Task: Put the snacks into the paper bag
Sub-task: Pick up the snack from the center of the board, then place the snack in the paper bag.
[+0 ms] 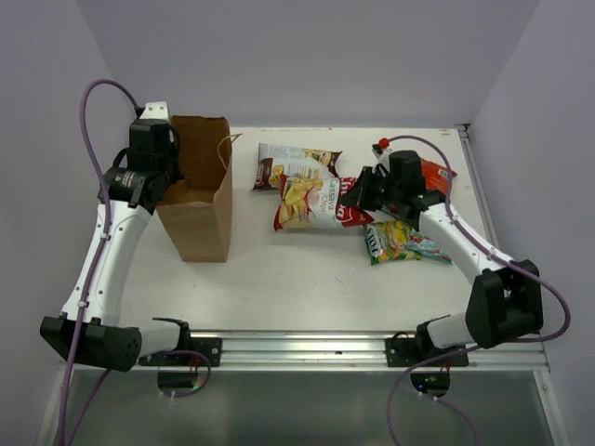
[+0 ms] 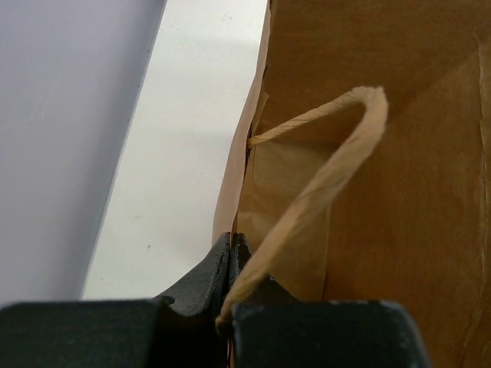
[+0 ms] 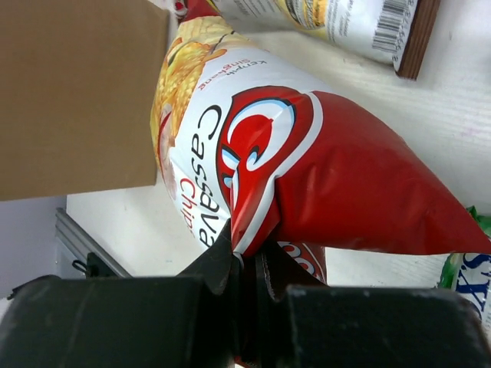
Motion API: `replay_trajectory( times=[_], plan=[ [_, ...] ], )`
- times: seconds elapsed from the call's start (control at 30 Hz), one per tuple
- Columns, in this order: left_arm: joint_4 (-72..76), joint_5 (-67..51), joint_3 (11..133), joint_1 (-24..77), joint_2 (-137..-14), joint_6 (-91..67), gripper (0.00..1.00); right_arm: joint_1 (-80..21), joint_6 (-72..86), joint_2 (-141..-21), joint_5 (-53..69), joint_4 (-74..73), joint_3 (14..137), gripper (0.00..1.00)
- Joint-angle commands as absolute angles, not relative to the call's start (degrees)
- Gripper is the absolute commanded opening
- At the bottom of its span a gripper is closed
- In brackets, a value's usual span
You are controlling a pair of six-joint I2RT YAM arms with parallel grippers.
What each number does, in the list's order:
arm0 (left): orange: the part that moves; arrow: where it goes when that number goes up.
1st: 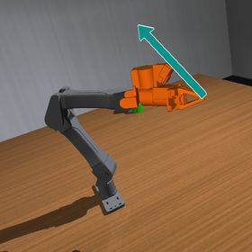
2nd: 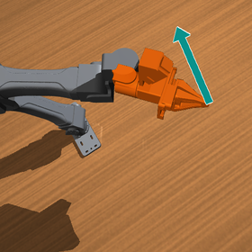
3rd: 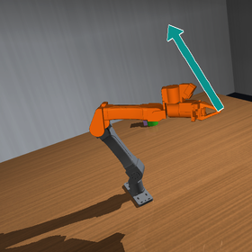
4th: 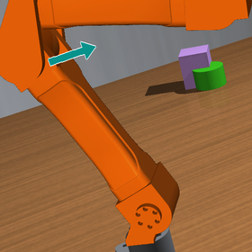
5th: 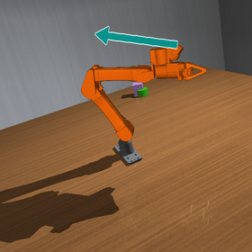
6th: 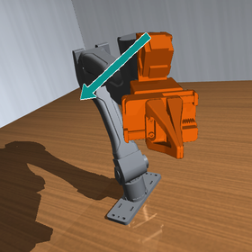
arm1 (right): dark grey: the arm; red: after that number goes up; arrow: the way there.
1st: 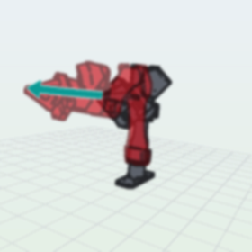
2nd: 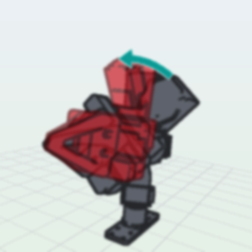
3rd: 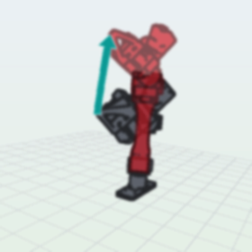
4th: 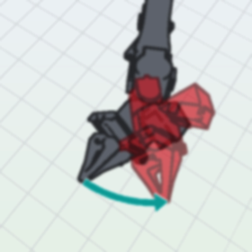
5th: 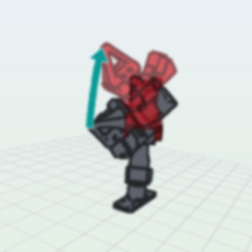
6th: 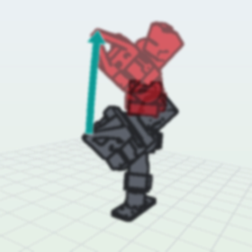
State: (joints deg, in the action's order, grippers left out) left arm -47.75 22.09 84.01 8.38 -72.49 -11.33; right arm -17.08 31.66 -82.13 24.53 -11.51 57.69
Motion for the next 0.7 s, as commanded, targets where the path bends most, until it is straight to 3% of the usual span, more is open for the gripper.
replay_trajectory(
  times=[0.0, 0.3, 0.67],
  plan=[
    [-47.1, 20.2, 87.0, 8.4, -72.3, -11.0, 0.00, -16.9, 29.0, -75.9, 23.9, -17.3, 66.5, 0.00],
    [-48.3, 16.0, 89.4, 8.6, -74.2, -11.1, 0.00, -17.1, 31.9, -73.0, 22.1, -30.9, 83.7, 0.00],
    [-48.9, 13.1, 91.6, 10.4, -74.4, -8.7, 0.00, -18.5, 36.7, -74.0, 16.4, -32.3, 105.3, 0.00]
  ],
)
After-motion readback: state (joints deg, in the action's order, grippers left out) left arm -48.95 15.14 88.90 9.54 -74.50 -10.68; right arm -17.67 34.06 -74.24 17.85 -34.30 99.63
